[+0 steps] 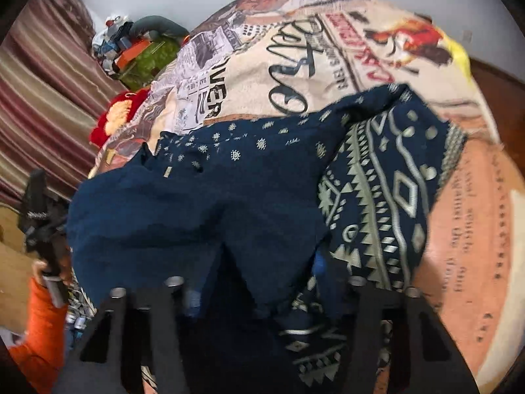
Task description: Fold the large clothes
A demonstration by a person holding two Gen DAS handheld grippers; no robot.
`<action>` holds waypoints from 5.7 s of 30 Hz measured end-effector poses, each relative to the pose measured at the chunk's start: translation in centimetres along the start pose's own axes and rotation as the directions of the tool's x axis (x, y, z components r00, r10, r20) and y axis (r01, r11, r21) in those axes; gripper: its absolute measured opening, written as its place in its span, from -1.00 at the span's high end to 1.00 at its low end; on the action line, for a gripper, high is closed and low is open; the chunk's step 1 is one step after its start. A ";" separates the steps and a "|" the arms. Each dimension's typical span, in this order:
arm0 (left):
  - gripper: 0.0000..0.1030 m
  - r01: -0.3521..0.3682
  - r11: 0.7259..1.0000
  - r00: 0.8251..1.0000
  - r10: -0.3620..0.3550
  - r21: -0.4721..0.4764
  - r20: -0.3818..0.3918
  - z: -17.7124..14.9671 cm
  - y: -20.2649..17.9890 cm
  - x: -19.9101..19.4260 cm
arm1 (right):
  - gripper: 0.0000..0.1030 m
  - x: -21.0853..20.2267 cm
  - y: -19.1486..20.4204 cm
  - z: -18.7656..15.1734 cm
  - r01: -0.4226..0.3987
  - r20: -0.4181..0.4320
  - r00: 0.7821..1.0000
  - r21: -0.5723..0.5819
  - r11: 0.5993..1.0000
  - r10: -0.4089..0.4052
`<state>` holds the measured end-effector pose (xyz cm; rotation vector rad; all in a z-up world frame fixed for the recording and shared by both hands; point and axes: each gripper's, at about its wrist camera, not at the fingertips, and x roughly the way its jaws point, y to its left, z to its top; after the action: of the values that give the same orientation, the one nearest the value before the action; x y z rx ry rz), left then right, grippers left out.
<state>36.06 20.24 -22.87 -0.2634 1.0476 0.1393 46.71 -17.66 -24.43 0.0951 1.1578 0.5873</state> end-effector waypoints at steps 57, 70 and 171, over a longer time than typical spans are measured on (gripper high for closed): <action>0.77 -0.110 0.981 0.986 0.088 0.162 0.140 8.1 -6.5 4.8 | -0.25 -1.6 -2.5 8.3 0.134 0.185 0.974 0.006 0.991 -0.133; 0.77 -0.069 0.988 0.968 0.033 0.138 0.248 8.8 -6.1 0.0 | 0.83 -0.2 0.2 7.0 0.285 0.224 0.940 -0.111 0.952 -0.256; -0.69 0.462 0.726 0.835 -0.549 -0.510 -0.026 -7.3 2.7 2.5 | -0.99 1.9 14.6 1.4 0.327 0.140 0.945 -0.478 0.815 -0.297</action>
<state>30.59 20.72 -28.85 -1.0364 1.0662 -0.1300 42.80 -4.07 -20.08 -0.5127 0.9065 0.5655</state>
